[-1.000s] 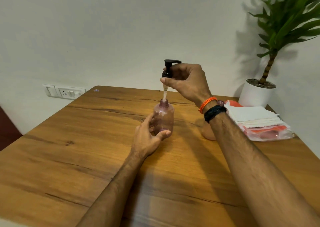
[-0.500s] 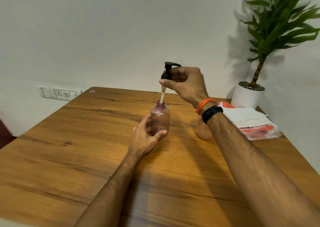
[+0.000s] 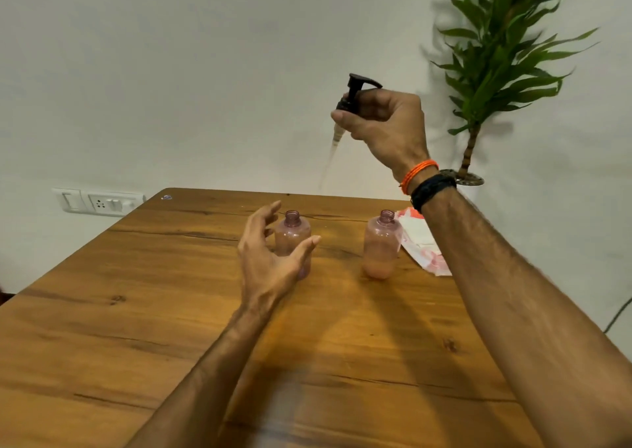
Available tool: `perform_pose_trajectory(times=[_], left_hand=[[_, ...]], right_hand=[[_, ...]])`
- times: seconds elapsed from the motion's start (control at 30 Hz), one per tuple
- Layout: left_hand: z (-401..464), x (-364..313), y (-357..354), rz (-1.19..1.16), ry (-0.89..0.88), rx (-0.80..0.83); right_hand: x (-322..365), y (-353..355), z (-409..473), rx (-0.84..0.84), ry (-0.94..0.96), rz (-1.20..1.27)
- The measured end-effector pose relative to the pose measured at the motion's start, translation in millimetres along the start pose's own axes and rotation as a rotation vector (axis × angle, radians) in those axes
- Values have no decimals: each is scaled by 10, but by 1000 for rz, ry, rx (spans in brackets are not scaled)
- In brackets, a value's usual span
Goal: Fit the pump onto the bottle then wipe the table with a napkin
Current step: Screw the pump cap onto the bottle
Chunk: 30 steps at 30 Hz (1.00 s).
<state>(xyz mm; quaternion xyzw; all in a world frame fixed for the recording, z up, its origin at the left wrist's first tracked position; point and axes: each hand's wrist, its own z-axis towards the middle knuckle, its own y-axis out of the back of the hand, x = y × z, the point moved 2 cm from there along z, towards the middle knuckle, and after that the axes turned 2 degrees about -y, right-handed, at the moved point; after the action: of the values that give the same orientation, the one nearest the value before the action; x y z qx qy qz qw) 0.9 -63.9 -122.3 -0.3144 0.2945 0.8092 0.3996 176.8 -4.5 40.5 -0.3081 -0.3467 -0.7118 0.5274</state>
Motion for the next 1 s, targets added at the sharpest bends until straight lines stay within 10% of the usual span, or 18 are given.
perform_pose_trajectory(times=[0.43, 1.0], left_hand=[[-158, -308, -1133, 88, 236, 349], [-137, -119, -1469, 29, 229, 341]], right_hand=[[-208, 801, -64, -69, -20, -215], [-692, 640, -287, 0, -96, -310]])
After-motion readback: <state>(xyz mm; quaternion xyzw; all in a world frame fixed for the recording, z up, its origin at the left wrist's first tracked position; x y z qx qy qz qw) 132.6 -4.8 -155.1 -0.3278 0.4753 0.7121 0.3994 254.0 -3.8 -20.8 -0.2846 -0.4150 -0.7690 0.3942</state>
